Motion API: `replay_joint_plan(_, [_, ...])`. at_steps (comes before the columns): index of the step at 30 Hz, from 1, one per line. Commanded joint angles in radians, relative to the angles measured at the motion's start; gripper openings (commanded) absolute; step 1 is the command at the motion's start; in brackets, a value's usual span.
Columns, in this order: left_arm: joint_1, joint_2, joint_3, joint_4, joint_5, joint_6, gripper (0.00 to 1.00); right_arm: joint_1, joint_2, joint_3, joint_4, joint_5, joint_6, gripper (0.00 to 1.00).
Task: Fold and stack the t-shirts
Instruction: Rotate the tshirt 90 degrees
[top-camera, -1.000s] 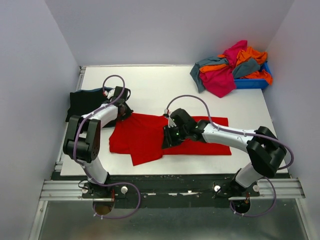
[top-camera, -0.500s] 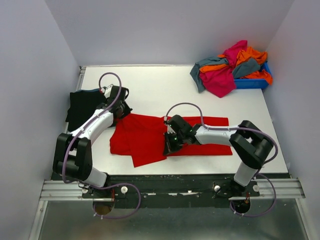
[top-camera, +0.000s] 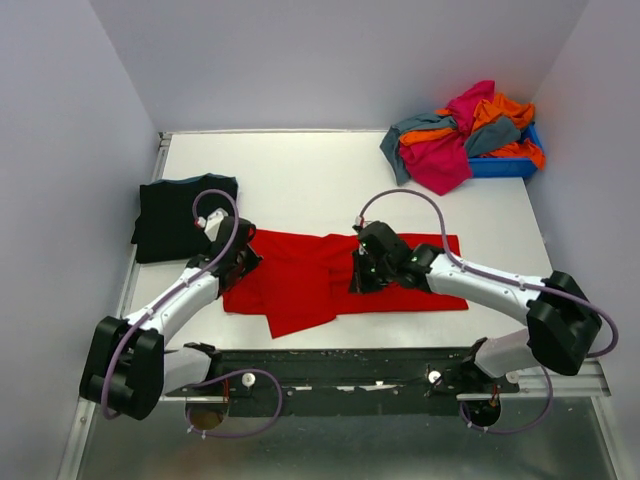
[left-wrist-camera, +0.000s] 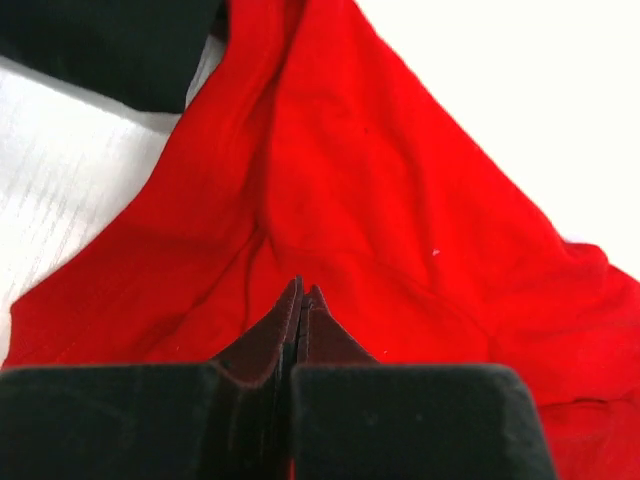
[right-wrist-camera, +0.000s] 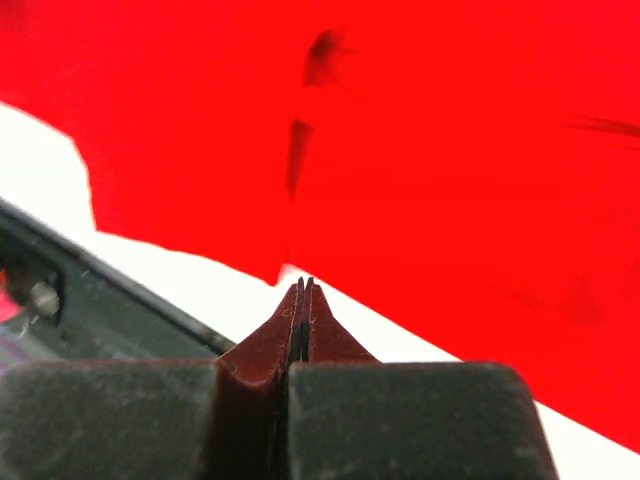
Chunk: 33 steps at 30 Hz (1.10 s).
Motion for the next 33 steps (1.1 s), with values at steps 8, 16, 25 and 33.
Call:
replay_joint_plan(8, [-0.039, 0.105, 0.021, 0.063, -0.078, -0.025, 0.0, -0.229, -0.117, -0.12, -0.265, 0.385, 0.102, 0.01])
replay_joint_plan(16, [-0.039, 0.245, 0.115, -0.027, -0.098, -0.03, 0.0, -0.253, 0.048, -0.111, -0.264, 0.391, 0.182, 0.01])
replay_joint_plan(25, [-0.061, 0.437, 0.211, -0.047, -0.142, -0.027, 0.0, -0.207, 0.082, -0.119, -0.29, 0.403, 0.23, 0.01])
replay_joint_plan(33, [-0.067, 0.723, 0.531, -0.11, -0.11, 0.068, 0.0, -0.015, 0.144, -0.072, -0.276, 0.344, 0.315, 0.01])
